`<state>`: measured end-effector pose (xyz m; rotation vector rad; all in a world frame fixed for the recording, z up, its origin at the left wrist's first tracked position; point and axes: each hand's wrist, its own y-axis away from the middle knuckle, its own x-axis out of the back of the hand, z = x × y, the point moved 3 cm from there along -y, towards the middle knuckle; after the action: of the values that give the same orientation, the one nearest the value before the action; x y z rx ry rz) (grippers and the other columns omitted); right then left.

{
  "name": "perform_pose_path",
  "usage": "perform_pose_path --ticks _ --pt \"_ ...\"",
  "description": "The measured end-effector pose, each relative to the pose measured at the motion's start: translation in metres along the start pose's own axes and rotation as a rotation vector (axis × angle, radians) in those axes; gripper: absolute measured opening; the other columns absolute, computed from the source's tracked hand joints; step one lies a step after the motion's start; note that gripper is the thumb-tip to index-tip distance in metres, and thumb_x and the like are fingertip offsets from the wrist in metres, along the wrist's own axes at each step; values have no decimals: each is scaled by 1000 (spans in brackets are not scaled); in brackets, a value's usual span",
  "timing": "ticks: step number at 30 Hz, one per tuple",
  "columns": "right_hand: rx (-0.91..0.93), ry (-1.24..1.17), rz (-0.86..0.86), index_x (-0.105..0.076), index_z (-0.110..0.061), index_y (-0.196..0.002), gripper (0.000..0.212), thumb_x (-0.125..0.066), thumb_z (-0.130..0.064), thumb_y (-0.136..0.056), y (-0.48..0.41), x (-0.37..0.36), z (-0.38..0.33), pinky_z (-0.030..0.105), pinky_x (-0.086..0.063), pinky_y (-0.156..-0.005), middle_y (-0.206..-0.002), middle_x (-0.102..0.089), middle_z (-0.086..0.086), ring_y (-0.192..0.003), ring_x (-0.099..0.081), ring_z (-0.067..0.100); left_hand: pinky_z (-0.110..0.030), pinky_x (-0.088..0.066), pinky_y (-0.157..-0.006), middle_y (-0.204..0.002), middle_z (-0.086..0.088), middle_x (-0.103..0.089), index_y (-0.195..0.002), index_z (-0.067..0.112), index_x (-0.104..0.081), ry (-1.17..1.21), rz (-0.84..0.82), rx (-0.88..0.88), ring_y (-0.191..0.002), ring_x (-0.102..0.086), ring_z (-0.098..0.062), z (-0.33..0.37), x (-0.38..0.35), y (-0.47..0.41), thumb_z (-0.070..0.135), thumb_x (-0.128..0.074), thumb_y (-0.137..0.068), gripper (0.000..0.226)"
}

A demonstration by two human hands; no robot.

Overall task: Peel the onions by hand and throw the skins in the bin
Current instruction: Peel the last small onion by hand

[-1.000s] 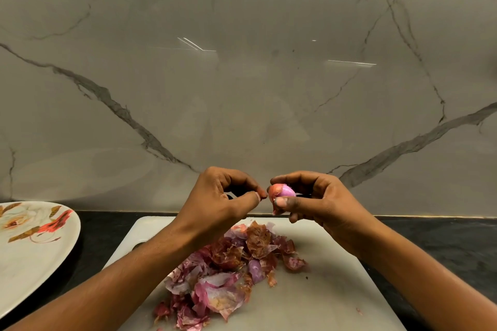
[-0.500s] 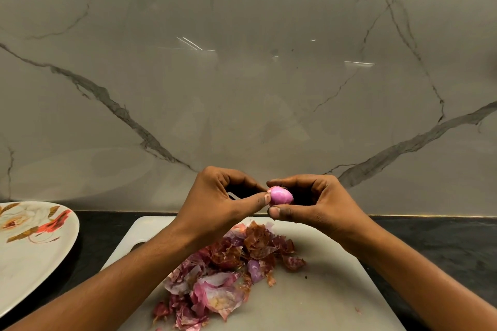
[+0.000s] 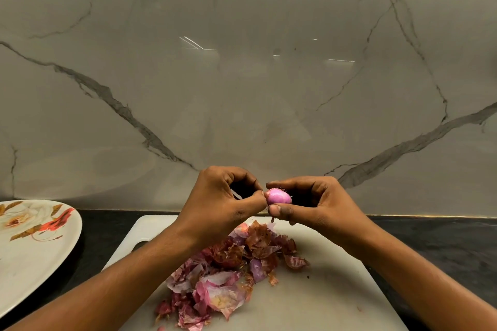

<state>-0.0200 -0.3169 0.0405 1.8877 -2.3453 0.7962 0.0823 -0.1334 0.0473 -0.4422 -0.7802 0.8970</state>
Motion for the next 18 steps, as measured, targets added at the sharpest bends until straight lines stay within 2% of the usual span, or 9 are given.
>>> perform_pose_path --ticks 5,8,14,18 --pt "35 22 10 -77 -18 -122 47 -89 -16 -77 1 2 -2 34 -64 -87 -110 -81 0 -101 -78 22 -23 -59 -62 -81 12 -78 -88 23 -84 45 21 16 -78 -74 -9 0 2 -1 18 -82 -88 6" --pt "87 137 28 -76 -20 -124 50 -91 -18 -76 2 2 -3 39 -65 -88 -111 -80 -3 -100 -78 21 -20 -58 -62 -83 13 -79 -93 21 -85 34 -8 8 -79 -76 -8 1 0 1 20 -84 -87 6" --pt "144 312 74 -77 -28 -124 51 -92 -27 -76 4 1 -6 33 -65 -84 -108 -79 -12 -97 -76 13 -16 -56 -60 -78 16 -78 -89 24 -84 -23 -12 -46 -72 -74 -6 4 0 2 25 -84 -85 4" --pt "167 332 83 -77 -29 -124 50 -91 -28 -76 5 0 -5 29 -64 -82 -108 -79 -13 -97 -76 11 -19 -56 -60 -76 13 -77 -86 22 -84 -45 -26 -52 -70 -73 -10 5 0 2 29 -82 -86 7"
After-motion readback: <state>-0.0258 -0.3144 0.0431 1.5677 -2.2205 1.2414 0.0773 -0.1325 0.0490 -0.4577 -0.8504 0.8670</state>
